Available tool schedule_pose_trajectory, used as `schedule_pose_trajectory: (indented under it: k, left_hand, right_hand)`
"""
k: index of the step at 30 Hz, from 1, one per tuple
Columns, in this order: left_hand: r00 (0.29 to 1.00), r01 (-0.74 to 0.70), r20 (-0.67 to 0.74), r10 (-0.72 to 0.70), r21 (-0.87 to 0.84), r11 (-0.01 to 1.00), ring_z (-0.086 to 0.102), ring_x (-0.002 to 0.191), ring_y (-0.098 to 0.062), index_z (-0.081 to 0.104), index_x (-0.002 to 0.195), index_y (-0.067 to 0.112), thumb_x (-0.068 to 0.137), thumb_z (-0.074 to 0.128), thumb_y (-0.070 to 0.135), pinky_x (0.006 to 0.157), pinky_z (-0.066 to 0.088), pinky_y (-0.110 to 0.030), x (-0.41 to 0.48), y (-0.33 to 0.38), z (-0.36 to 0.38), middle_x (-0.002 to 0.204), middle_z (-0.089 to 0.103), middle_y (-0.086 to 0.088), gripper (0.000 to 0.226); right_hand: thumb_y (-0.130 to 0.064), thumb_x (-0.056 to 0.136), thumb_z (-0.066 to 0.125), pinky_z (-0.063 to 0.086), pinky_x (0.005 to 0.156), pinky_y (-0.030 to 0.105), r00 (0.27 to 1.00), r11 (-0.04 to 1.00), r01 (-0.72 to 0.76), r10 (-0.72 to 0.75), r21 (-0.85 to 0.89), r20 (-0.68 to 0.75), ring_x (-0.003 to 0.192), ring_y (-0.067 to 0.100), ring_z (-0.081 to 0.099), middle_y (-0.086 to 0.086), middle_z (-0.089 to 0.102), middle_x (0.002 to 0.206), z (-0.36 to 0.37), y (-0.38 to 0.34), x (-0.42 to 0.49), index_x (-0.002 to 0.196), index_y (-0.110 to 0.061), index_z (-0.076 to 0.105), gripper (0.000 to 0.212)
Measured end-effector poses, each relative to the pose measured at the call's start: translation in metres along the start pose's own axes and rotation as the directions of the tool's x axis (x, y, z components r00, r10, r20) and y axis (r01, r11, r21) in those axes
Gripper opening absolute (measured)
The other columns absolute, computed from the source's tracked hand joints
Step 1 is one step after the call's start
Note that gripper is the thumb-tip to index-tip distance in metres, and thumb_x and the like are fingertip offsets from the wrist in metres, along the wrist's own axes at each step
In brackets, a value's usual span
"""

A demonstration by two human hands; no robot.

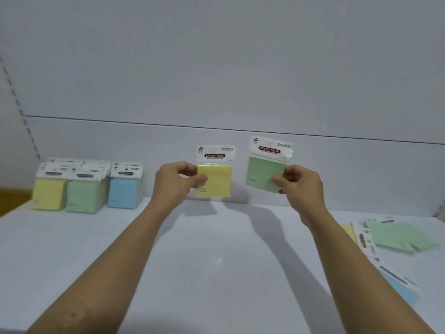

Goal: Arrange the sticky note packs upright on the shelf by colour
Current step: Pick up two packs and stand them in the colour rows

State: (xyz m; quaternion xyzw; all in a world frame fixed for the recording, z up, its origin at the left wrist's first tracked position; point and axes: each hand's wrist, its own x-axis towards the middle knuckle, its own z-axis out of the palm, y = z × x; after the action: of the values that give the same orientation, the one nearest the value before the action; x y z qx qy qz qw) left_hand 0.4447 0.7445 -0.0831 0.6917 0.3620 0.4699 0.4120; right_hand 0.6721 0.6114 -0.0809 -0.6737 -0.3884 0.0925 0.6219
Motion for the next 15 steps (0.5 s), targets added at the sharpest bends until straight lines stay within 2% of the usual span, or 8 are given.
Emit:
schedule_pose_trajectory:
  k: [2, 6, 9, 12, 15]
  left_hand:
    - [0.998, 0.020, -0.054, -0.020, -0.004, 1.000, 0.068, 0.060, -0.013, 0.071, 0.080, 0.019, 0.071, 0.080, 0.015, 0.056, 0.045, -0.020, 0.000, -0.007, -0.031, 0.074, 0.070, 0.002, 0.013]
    - [0.986, 0.033, -0.161, -0.038, -0.030, 0.999, 0.062, 0.057, -0.014, 0.068, 0.082, 0.021, 0.075, 0.078, 0.016, 0.057, 0.047, -0.026, 0.001, -0.020, -0.091, 0.075, 0.065, -0.002, 0.012]
    - [0.965, 0.049, -0.257, -0.051, -0.015, 0.999, 0.061, 0.059, -0.010, 0.065, 0.081, 0.023, 0.075, 0.079, 0.017, 0.062, 0.047, -0.023, 0.000, -0.034, -0.135, 0.075, 0.063, 0.000, 0.016]
    - [0.951, 0.060, -0.302, -0.058, -0.002, 0.998, 0.061, 0.065, -0.014, 0.066, 0.082, 0.025, 0.074, 0.079, 0.020, 0.070, 0.048, -0.029, 0.000, -0.047, -0.177, 0.077, 0.064, 0.000, 0.017]
    - [0.941, 0.074, -0.332, -0.067, 0.009, 0.997, 0.061, 0.057, -0.007, 0.065, 0.088, 0.021, 0.076, 0.078, 0.017, 0.062, 0.045, -0.025, 0.000, -0.054, -0.217, 0.079, 0.062, 0.001, 0.018]
  right_hand:
    - [-0.007, 0.077, 0.075, 0.052, 0.064, 0.030, 0.998, 1.000, -0.001, 0.000, 0.014, 0.060, 0.074, 0.021, 0.065, 0.005, 0.071, 0.082, 0.032, -0.007, 0.000, 0.075, -0.022, 0.067, 0.017]
    - [-0.008, 0.079, 0.074, 0.052, 0.064, 0.029, 0.985, 0.999, 0.025, -0.031, 0.038, 0.169, 0.079, 0.020, 0.067, 0.005, 0.071, 0.085, 0.093, -0.030, -0.005, 0.080, -0.021, 0.069, 0.013]
    - [-0.008, 0.079, 0.073, 0.053, 0.063, 0.029, 0.971, 0.998, 0.039, -0.051, 0.056, 0.233, 0.078, 0.021, 0.067, 0.005, 0.072, 0.084, 0.138, -0.048, -0.013, 0.080, -0.018, 0.070, 0.011]
    - [-0.007, 0.077, 0.074, 0.058, 0.065, 0.035, 0.958, 0.998, 0.034, -0.050, 0.060, 0.282, 0.071, 0.023, 0.068, 0.005, 0.072, 0.079, 0.175, -0.061, -0.022, 0.077, -0.014, 0.069, 0.009]
    - [-0.005, 0.075, 0.076, 0.058, 0.063, 0.033, 0.949, 0.997, 0.034, -0.053, 0.065, 0.312, 0.069, 0.024, 0.068, 0.006, 0.072, 0.077, 0.205, -0.073, -0.031, 0.075, -0.013, 0.069, 0.010]
